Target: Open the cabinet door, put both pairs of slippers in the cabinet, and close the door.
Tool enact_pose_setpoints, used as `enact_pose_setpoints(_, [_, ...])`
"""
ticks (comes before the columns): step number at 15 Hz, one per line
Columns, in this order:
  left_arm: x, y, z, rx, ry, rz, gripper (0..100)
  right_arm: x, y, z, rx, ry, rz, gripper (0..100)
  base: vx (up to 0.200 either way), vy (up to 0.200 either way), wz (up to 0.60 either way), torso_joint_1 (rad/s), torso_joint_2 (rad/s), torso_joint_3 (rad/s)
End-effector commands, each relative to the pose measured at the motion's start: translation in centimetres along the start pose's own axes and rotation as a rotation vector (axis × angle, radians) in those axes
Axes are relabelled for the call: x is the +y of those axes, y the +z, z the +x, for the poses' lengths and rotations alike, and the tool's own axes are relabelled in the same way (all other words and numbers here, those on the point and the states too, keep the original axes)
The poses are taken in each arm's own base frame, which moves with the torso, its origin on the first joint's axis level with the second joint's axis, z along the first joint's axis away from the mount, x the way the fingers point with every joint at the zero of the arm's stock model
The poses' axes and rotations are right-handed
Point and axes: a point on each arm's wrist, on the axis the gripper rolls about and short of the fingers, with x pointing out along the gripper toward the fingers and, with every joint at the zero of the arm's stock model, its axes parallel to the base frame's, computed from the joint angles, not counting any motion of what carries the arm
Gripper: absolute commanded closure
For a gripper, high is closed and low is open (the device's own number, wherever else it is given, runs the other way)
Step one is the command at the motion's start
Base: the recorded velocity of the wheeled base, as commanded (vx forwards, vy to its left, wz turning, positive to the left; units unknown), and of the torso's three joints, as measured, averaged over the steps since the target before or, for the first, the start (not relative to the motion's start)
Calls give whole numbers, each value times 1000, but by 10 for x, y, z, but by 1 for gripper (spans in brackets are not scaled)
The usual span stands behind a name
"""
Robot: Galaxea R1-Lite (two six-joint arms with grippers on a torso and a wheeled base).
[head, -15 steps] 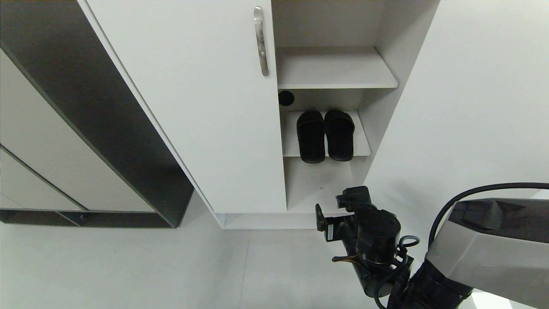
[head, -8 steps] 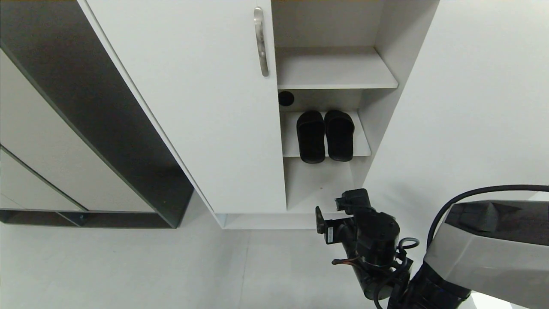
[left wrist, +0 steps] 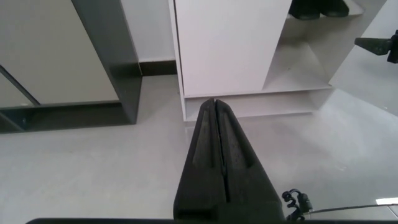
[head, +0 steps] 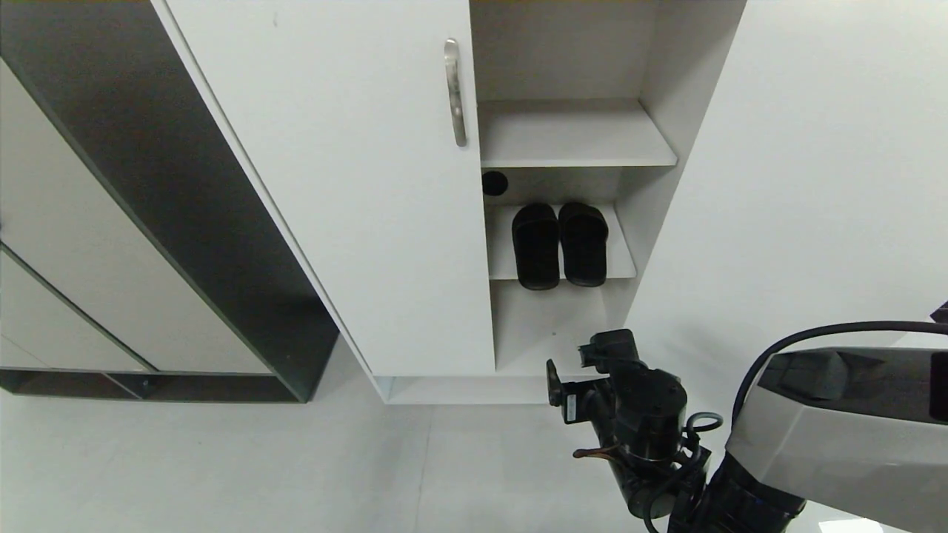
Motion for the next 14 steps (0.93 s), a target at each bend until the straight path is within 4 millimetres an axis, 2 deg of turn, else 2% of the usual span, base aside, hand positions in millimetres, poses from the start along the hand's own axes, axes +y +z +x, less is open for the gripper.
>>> enact_pose_setpoints(1, [0,0,0,1,0,1,100,0,-5,1,10,-2,-7,0,0,0,0,-2,7,198])
enact_pose_setpoints(10, [0,0,0,0,0,1,100,-7,-8,-2,21,1,-15,0,0,0,0,0,4,203])
enact_pose_setpoints(14, [0,0,0,1,0,-1,100,-11,-14,-11,26,99,-17,0,0,0,0,4,4,200])
